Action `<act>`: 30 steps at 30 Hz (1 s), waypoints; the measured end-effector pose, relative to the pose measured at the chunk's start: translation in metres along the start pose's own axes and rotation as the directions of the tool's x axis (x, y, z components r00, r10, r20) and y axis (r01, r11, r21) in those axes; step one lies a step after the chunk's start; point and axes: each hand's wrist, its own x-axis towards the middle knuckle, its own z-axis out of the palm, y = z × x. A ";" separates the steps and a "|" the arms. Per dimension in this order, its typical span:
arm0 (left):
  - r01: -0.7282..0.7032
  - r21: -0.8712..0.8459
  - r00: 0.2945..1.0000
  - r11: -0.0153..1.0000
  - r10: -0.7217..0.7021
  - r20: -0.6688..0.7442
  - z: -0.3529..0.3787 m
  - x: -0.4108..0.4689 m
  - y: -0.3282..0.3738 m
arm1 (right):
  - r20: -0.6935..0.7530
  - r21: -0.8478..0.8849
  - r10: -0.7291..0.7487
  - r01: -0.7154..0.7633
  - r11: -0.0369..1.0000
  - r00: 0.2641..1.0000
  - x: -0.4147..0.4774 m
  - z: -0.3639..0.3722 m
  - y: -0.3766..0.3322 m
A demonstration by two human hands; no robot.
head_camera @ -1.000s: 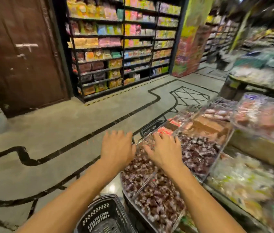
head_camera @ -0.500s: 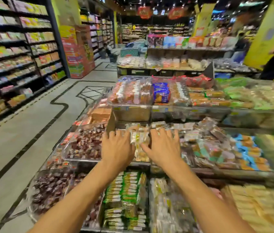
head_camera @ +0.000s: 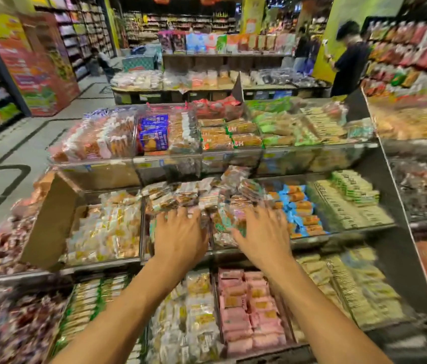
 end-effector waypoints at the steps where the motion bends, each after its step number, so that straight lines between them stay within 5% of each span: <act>1: -0.008 -0.007 1.000 1.000 0.008 -0.003 0.004 0.005 0.008 | -0.004 -0.001 0.012 -0.012 1.000 1.000 0.004 0.004 0.008; 17: -0.054 -0.081 0.990 0.995 0.064 0.124 0.069 0.104 0.034 | 0.065 0.042 0.089 -0.092 0.995 0.994 0.090 0.070 0.063; 24: 0.001 -0.082 0.983 0.997 0.014 0.184 0.094 0.123 0.043 | 0.198 0.161 -0.073 0.041 0.986 0.977 0.117 0.117 0.077; 30: 0.093 -0.117 0.971 0.989 -0.063 0.232 0.119 0.130 0.055 | 0.249 0.090 -0.222 0.206 0.975 0.943 0.135 0.140 0.087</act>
